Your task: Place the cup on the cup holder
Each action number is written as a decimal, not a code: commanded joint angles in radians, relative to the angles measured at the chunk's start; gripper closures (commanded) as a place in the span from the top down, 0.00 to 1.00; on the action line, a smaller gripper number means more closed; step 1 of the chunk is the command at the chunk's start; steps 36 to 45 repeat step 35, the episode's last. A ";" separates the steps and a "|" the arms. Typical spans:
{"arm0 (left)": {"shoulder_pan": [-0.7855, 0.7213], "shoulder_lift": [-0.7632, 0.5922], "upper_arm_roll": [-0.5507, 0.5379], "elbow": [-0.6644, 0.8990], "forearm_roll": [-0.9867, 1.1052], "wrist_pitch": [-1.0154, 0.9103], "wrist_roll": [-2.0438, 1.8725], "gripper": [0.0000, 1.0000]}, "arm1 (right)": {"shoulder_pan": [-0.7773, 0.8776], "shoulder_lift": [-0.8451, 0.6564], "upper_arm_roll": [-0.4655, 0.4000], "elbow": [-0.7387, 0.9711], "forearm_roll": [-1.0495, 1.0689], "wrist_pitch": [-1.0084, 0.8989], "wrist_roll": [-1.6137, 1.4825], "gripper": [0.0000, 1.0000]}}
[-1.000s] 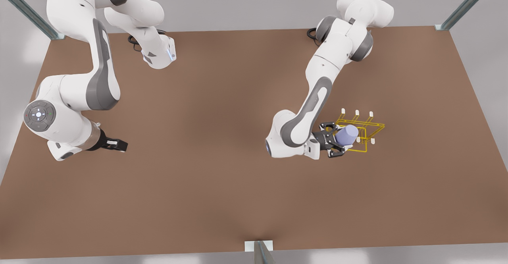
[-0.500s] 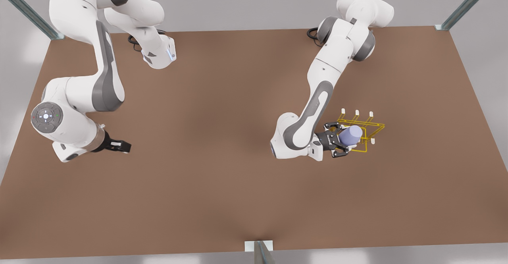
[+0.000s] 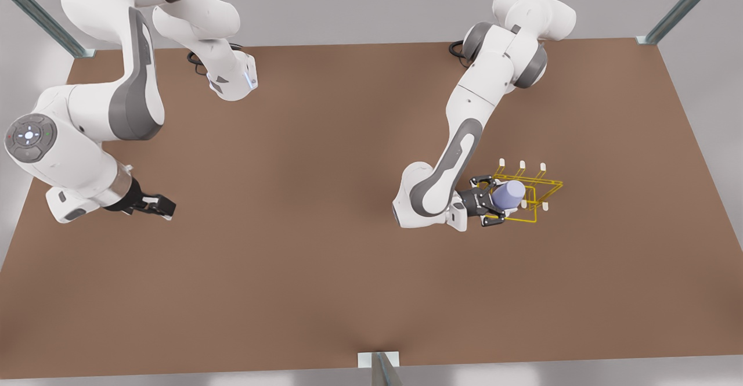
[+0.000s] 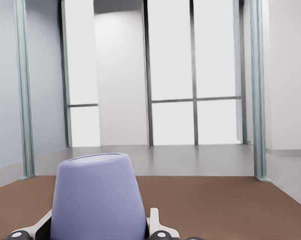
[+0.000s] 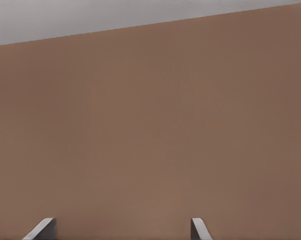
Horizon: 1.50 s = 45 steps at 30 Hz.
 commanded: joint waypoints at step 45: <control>0.556 -0.797 -0.087 -0.293 -1.115 0.685 2.194 1.00 | -0.031 0.012 0.005 0.029 0.021 0.079 -0.207 1.00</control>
